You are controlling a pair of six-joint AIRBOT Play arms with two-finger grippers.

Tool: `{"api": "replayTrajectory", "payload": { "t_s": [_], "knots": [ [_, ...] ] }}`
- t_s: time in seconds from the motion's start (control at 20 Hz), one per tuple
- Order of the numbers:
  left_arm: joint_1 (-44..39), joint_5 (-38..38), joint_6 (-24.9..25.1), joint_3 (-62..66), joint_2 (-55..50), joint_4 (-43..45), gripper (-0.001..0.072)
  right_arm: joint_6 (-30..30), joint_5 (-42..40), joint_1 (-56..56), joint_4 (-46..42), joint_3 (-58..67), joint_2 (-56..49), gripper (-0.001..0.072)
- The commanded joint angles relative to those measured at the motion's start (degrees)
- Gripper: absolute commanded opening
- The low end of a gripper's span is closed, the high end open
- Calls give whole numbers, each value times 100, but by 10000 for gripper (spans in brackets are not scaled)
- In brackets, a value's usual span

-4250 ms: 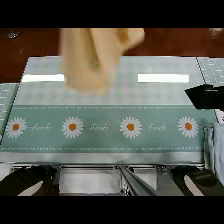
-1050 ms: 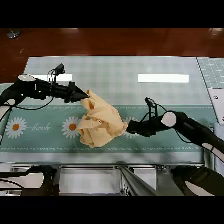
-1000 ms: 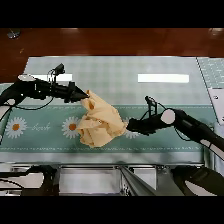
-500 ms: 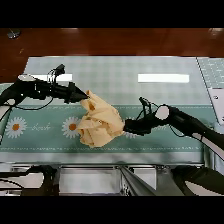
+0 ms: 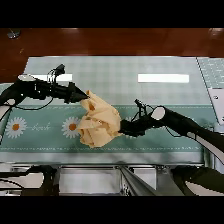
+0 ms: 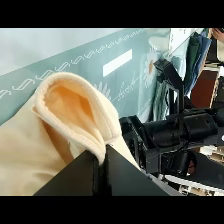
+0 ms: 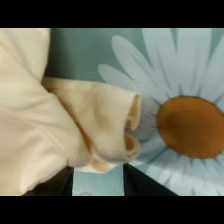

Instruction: Fold the shirts.

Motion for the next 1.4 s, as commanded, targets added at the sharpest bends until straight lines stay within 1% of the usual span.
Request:
{"api": "replayTrajectory", "payload": {
  "t_s": [0.0,0.15,0.3,0.4,0.5,0.6,0.65,0.75,0.8,0.85,0.95,1.0,1.05,1.15,1.25,1.35],
  "knots": [
    [2,-2,28,4,-4,-2,31,-264,-219,7,476,31,-61,422],
    [2,17,44,4,-4,-2,31,-479,-236,68,763,44,-140,422],
    [2,17,42,4,-4,-2,31,-551,-236,304,796,267,-363,414],
    [2,24,55,4,-4,-2,31,-730,-260,398,791,474,-413,22],
    [74,48,138,20,-2,-4,31,-728,-122,352,739,732,-361,19],
    [254,37,122,168,90,-35,31,-621,55,247,337,1091,-149,19],
    [374,37,122,313,192,-157,31,-474,234,103,-37,1351,24,19],
    [680,74,125,800,503,-938,30,9,660,-361,-1115,2094,452,18],
    [785,190,142,1110,686,-1307,30,260,800,-647,-1633,2592,664,18],
    [826,391,232,1523,925,-1414,30,474,903,-977,-2033,3222,861,18],
    [798,1056,295,2406,1401,-1167,30,483,1106,-1558,-2168,4629,1097,18],
    [800,1366,282,2837,1611,-968,30,387,1266,-1764,-2177,5390,1176,18],
    [811,1670,177,3239,1821,-728,30,289,1478,-1882,-2256,6078,1237,18],
    [951,2131,-308,4004,2302,13,30,232,1902,-1941,-2747,7342,1414,18],
    [1207,2361,-662,4463,2811,656,30,120,2085,-1941,-3069,8105,1759,18],
    [1534,2549,-695,4616,3436,1165,30,92,2133,-1941,-3477,8166,2358,19]
  ]
}}
